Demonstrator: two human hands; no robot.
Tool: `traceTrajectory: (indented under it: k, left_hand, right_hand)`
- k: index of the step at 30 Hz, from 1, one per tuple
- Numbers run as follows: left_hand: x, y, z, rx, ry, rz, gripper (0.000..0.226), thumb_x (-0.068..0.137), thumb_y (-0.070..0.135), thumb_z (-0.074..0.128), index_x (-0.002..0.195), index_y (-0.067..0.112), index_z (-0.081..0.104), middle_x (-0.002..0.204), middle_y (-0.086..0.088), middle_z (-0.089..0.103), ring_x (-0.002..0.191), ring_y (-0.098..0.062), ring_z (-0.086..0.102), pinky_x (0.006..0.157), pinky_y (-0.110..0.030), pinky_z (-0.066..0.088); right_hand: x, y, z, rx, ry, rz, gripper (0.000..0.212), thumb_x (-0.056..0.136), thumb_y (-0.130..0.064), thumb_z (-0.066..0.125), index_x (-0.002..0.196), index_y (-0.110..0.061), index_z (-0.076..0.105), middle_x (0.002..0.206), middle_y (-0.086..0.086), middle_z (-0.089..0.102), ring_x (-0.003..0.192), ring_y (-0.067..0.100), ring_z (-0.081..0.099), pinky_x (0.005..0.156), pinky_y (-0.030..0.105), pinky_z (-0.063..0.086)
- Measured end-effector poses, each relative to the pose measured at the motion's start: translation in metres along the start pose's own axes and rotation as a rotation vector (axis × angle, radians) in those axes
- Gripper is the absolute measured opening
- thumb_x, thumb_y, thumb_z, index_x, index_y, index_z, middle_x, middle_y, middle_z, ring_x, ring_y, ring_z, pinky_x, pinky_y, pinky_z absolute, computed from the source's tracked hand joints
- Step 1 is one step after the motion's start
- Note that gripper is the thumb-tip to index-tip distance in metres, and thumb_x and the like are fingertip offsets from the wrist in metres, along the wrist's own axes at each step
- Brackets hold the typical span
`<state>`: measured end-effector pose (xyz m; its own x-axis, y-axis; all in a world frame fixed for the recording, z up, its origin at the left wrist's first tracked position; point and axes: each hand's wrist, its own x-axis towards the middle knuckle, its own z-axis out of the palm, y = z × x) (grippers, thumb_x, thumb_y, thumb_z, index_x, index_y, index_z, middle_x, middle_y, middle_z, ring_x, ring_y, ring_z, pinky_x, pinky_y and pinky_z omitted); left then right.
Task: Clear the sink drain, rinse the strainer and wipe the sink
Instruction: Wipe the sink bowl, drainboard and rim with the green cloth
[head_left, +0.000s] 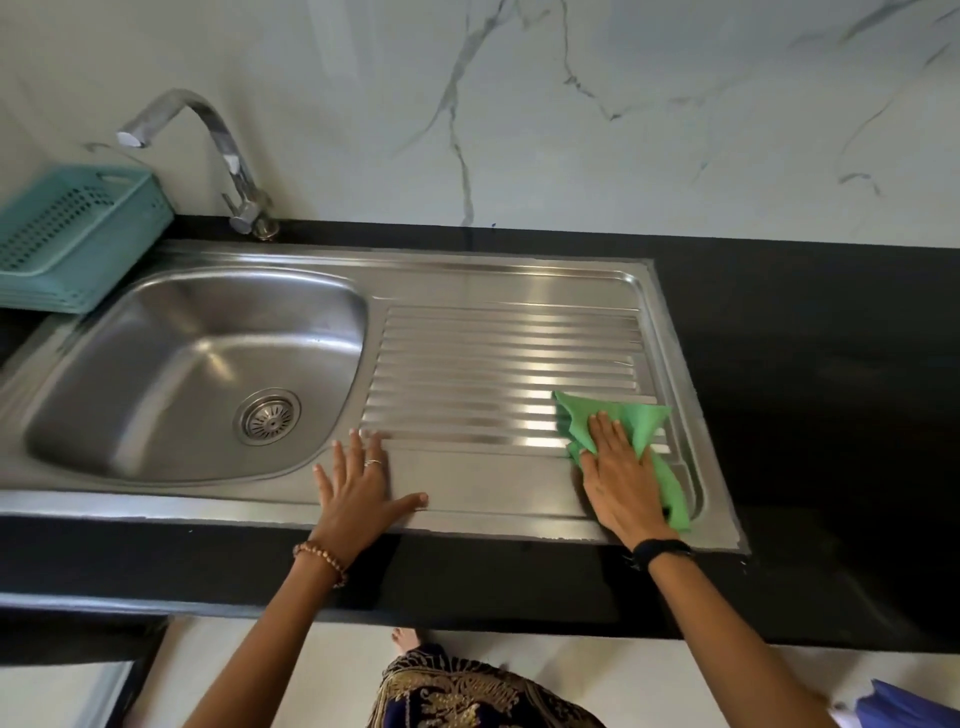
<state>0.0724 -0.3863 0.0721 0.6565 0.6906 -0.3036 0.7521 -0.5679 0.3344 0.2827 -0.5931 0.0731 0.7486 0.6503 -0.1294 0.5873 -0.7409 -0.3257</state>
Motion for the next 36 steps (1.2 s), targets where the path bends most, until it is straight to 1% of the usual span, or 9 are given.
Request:
traceTrajectory:
  k: [3,6,12,15,19,23,26,31,36]
  left_hand:
    - [0.002,-0.023,-0.013,-0.013,-0.001,-0.091,0.108,0.075,0.064,0.055,0.146,0.011,-0.007,0.157,-0.015,-0.009,0.144,-0.033,-0.009,0.115,-0.055,-0.001]
    - [-0.001,-0.032,-0.015,-0.032,0.027,-0.123,0.105,0.076,0.062,0.055,0.146,0.003,0.002,0.157,-0.014,0.001,0.145,-0.029,0.000,0.118,-0.048,0.005]
    - [-0.002,-0.030,-0.019,-0.035,0.035,-0.136,0.107,0.076,0.060,0.058,0.145,-0.001,0.003,0.157,-0.016,0.003,0.146,-0.026,0.002,0.118,-0.039,0.005]
    - [-0.005,-0.033,-0.019,-0.108,0.066,-0.134,0.108,0.075,0.056,0.062,0.145,0.000,0.002,0.157,-0.016,0.003,0.146,-0.024,0.002,0.119,-0.035,0.003]
    - [-0.009,-0.038,-0.019,-0.098,0.092,-0.069,0.102,0.076,0.056,0.061,0.147,0.006,0.006,0.157,-0.012,0.008,0.145,-0.022,0.006,0.120,-0.039,0.007]
    - [-0.010,-0.027,-0.014,-0.046,0.014,-0.092,0.108,0.076,0.063,0.055,0.146,0.007,-0.006,0.157,-0.011,-0.006,0.145,-0.024,-0.008,0.116,-0.047,-0.006]
    - [-0.009,0.002,-0.005,-0.041,-0.021,0.061,0.105,0.079,0.062,0.051,0.145,0.012,-0.013,0.156,-0.010,-0.016,0.143,-0.023,-0.016,0.113,-0.047,-0.013]
    - [-0.017,0.078,0.020,-0.055,-0.118,0.353,0.074,0.093,0.050,0.035,0.146,0.023,-0.010,0.157,-0.002,-0.016,0.143,-0.021,-0.017,0.112,-0.048,-0.015]
    - [-0.026,0.110,0.037,0.018,-0.234,0.389,0.068,0.095,0.048,0.027,0.146,0.022,-0.011,0.156,-0.003,-0.018,0.143,-0.023,-0.018,0.112,-0.053,-0.014]
  right_hand:
    - [0.009,-0.045,0.016,-0.034,-0.021,-0.127,0.053,0.098,-0.027,0.028,0.149,-0.015,0.016,0.159,0.002,0.012,0.147,0.017,0.010,0.119,0.046,0.010]
    - [0.023,-0.098,0.038,-0.087,-0.065,-0.280,0.055,0.097,-0.028,0.027,0.149,-0.013,0.013,0.160,0.004,0.009,0.147,0.019,0.009,0.117,0.048,0.004]
    - [0.050,-0.205,0.071,-0.091,-0.171,-0.577,0.056,0.098,-0.031,0.027,0.149,-0.012,0.013,0.160,0.003,0.008,0.147,0.016,0.008,0.117,0.051,-0.003]
    - [0.048,-0.214,0.078,-0.132,-0.192,-0.698,0.055,0.098,-0.032,0.028,0.149,-0.016,0.013,0.160,0.000,0.009,0.147,0.015,0.006,0.117,0.048,-0.008]
    - [0.035,-0.190,0.078,-0.124,-0.215,-0.774,0.056,0.098,-0.033,0.028,0.149,-0.022,0.008,0.159,-0.005,0.007,0.147,0.012,0.003,0.117,0.045,-0.012]
    - [0.020,-0.145,0.064,-0.109,-0.189,-0.674,0.055,0.099,-0.034,0.026,0.149,-0.025,0.006,0.159,-0.009,0.005,0.147,0.009,0.001,0.117,0.042,-0.012]
    - [0.010,-0.088,0.044,-0.060,-0.142,-0.522,0.055,0.098,-0.032,0.029,0.149,-0.026,0.008,0.159,-0.009,0.007,0.147,0.009,0.002,0.114,0.038,-0.015]
    - [-0.003,0.017,0.001,-0.211,-0.024,-0.101,0.056,0.099,-0.035,0.023,0.149,-0.023,0.002,0.160,-0.003,0.002,0.147,0.015,0.002,0.113,0.054,-0.011]
    - [-0.021,0.046,-0.021,-0.302,0.021,0.110,0.055,0.100,-0.032,0.021,0.149,-0.014,0.007,0.160,0.002,0.010,0.147,0.018,0.005,0.115,0.056,-0.005]
